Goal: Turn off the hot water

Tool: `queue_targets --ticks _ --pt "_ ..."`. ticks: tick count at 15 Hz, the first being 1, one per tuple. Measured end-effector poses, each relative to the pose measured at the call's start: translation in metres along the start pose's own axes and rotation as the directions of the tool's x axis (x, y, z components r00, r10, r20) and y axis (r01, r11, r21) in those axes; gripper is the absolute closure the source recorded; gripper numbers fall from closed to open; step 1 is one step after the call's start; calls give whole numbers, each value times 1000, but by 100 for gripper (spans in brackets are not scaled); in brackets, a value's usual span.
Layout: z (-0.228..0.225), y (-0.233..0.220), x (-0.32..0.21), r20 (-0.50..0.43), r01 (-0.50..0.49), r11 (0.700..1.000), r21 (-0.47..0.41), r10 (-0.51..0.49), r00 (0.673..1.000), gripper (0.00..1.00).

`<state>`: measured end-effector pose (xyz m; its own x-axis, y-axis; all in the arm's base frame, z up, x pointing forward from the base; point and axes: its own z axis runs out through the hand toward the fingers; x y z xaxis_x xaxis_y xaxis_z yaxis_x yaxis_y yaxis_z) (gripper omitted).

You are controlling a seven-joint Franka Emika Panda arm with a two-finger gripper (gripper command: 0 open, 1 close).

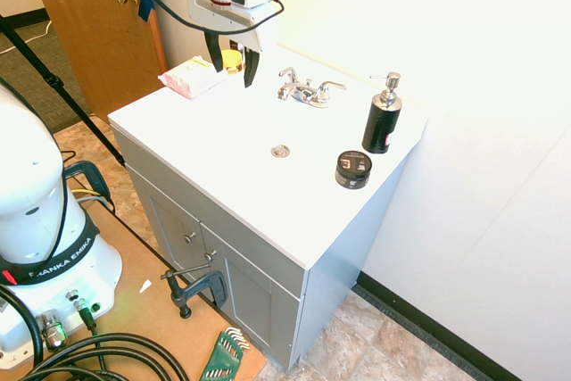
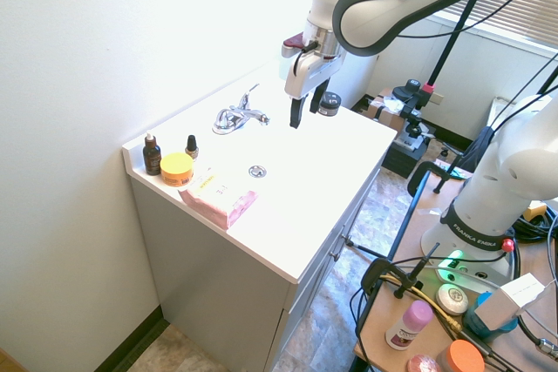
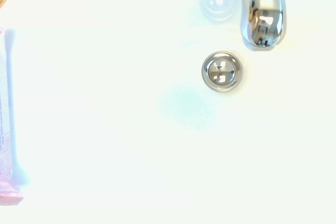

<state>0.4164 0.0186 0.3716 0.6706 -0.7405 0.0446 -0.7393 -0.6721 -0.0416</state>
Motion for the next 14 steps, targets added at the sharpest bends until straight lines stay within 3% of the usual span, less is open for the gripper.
queue_targets --ticks 3,7,11,14 --pt "-1 -3 4 -28 -16 1000 1 16 999 0" --pt "-17 -54 29 -226 -82 997 6 81 971 0" --pt "2 -90 48 -439 -90 996 -21 72 896 0" --pt "35 -109 55 -507 -99 994 -55 57 860 0"
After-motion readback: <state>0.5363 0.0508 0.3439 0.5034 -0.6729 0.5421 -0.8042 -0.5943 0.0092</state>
